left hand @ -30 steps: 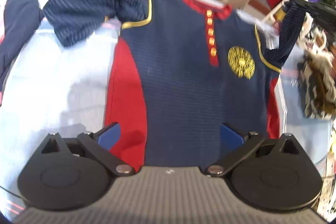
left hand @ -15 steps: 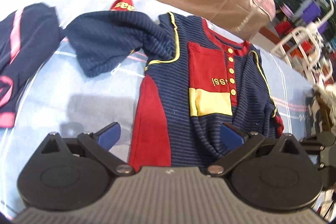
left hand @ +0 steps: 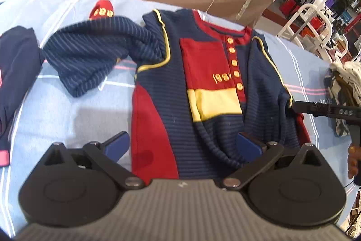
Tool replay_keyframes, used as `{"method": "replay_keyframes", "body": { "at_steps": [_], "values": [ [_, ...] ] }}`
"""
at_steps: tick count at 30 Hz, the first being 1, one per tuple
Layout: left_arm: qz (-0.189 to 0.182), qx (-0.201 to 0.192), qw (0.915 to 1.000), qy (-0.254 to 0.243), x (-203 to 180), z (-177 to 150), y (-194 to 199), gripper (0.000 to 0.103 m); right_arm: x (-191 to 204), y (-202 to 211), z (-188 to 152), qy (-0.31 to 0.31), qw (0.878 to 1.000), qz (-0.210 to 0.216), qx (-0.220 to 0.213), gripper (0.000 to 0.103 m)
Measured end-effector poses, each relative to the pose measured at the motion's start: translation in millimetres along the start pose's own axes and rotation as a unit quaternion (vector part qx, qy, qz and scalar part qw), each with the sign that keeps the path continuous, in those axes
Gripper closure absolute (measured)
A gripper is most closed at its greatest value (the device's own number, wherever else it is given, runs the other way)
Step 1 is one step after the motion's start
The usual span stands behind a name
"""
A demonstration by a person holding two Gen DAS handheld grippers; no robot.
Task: Fold small clothes
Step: 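Grasp the other red foot with the left tool, then lift the held leg with the left tool and fold it toward the collar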
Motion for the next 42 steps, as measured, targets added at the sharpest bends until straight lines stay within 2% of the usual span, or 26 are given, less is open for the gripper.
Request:
{"method": "replay_keyframes", "body": {
  "at_steps": [3, 5, 8, 9, 10, 11, 13, 15, 17, 19, 21, 22, 24, 27, 28, 30, 31, 32, 33, 34, 35, 36, 38, 39, 40, 42],
  "values": [
    [0.011, -0.017, 0.9994, -0.027, 0.5, 18.1, 0.1, 0.0, 12.4, 12.5, -11.2, 0.065, 0.993, -0.094, -0.031, 0.046],
    [0.021, -0.024, 0.9965, -0.077, -7.8, 38.9, -6.3, 0.001, 19.5, 8.7, -14.1, 0.113, 0.984, -0.133, -0.028, 0.02],
    [0.013, -0.021, 0.987, -0.159, -26.4, 79.5, -21.8, 0.001, 19.7, 9.1, -13.6, 0.114, 0.987, -0.109, -0.022, 0.016],
    [0.002, -0.037, 0.9786, -0.203, -34.4, 94.5, -24.7, 0.0, 20.5, 12.7, -14.6, 0.111, 0.988, -0.107, -0.024, 0.014],
    [-0.019, -0.049, 0.9675, -0.247, -40.8, 107.6, -27.9, 0.0, 21.0, 16.7, -16.5, 0.109, 0.988, -0.108, -0.027, 0.008],
    [-0.048, -0.052, 0.9524, -0.297, -45.6, 122.8, -34.7, 0.0, 20.4, 18.7, -17.9, 0.1, 0.989, -0.109, -0.03, 0.001],
    [-0.054, -0.023, 0.9329, -0.355, -50.3, 148.1, -56.3, 0.002, 17.1, 21.8, -21.1, 0.071, 0.992, -0.097, -0.034, 0.0],
    [-0.043, 0.021, 0.9187, -0.392, -51.2, 167.1, -80.7, 0.011, 13.3, 19.3, -25.7, 0.049, 0.994, -0.088, -0.036, 0.0],
    [-0.066, 0.07, 0.9057, -0.413, -50.7, 178.0, -99.6, 0.027, 11.5, 21.8, -32.7, 0.035, 0.995, -0.089, -0.035, 0.0],
    [-0.074, 0.11, 0.892, -0.432, -52.4, 181.5, -116.1, 0.032, 8.5, 24.1, -39.3, 0.021, 0.995, -0.089, -0.035, 0.0],
    [-0.05, 0.138, 0.8835, -0.445, -51.6, 180.1, -133.1, 0.034, 3.7, 25.6, -45.0, 0.002, 0.996, -0.088, -0.034, 0.0],
    [-0.043, 0.14, 0.8803, -0.451, -51.1, 178.9, -137.8, 0.035, 1.4, 26.0, -46.9, -0.007, 0.996, -0.088, -0.034, 0.0],
    [-0.048, 0.134, 0.8825, -0.448, -49.9, 178.8, -139.4, 0.036, -2.1, 26.5, -49.1, -0.023, 0.995, -0.086, -0.033, 0.0],
    [-0.033, 0.119, 0.883, -0.453, -53.5, 181.1, -135.9, 0.053, -3.6, 25.8, -50.9, -0.031, 0.996, -0.082, -0.031, 0.0],
    [-0.032, 0.106, 0.8876, -0.447, -53.9, 184.7, -131.8, 0.057, -3.1, 25.4, -50.5, -0.029, 0.996, -0.081, -0.03, 0.0],
    [-0.033, 0.077, 0.8951, -0.438, -54.3, 194.3, -125.7, 0.053, -1.5, 24.5, -49.1, -0.026, 0.996, -0.076, -0.027, 0.0],
    [-0.031, 0.08, 0.8952, -0.437, -54.0, 196.5, -127.3, 0.05, -0.4, 23.4, -48.6, -0.026, 0.997, -0.073, -0.025, 0.0],
    [-0.027, 0.109, 0.8921, -0.438, -52.8, 198.1, -135.5, 0.05, 0.8, 22.4, -48.0, -0.026, 0.997, -0.07, -0.022, 0.0],
    [-0.016, 0.142, 0.8845, -0.444, -52.3, 196.6, -146.7, 0.049, 2.4, 21.7, -47.4, -0.024, 0.997, -0.069, -0.021, 0.0],
    [-0.015, 0.142, 0.8775, -0.458, -53.0, 193.8, -148.3, 0.048, 4.2, 21.8, -47.0, -0.021, 0.997, -0.068, -0.02, 0.0],
    [-0.014, 0.142, 0.8754, -0.462, -53.8, 193.4, -147.9, 0.049, 5.6, 22.7, -47.2, -0.02, 0.997, -0.067, -0.021, 0.0],
    [-0.015, 0.146, 0.8789, -0.454, -53.8, 194.1, -147.2, 0.051, 7.0, 24.0, -47.2, -0.019, 0.997, -0.066, -0.023, 0.0],
    [-0.019, 0.155, 0.8799, -0.449, -54.0, 192.4, -141.6, 0.078, 8.5, 26.9, -47.9, -0.02, 0.997, -0.066, -0.028, 0.0],
    [-0.012, 0.155, 0.8782, -0.452, -55.0, 189.0, -137.1, 0.087, 8.4, 27.7, -48.2, -0.022, 0.997, -0.065, -0.031, 0.0],
    [-0.009, 0.156, 0.8775, -0.453, -55.8, 184.8, -132.3, 0.093, 7.9, 28.5, -48.6, -0.023, 0.997, -0.066, -0.031, 0.0],
    [-0.007, 0.151, 0.8803, -0.45, -53.2, 172.4, -121.9, 0.098, 5.5, 30.4, -49.3, -0.03, 0.997, -0.067, -0.035, 0.0]
  ]
}}
Point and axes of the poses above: each gripper's, at about its wrist camera, not at the fingertips, and y roughly against the way its jaws point, x to its left, z to its top, the point moved 1 cm from there along -y, roughly the way its jaws point, and after that the axes turned 10 degrees about x, right-handed, at the moved point
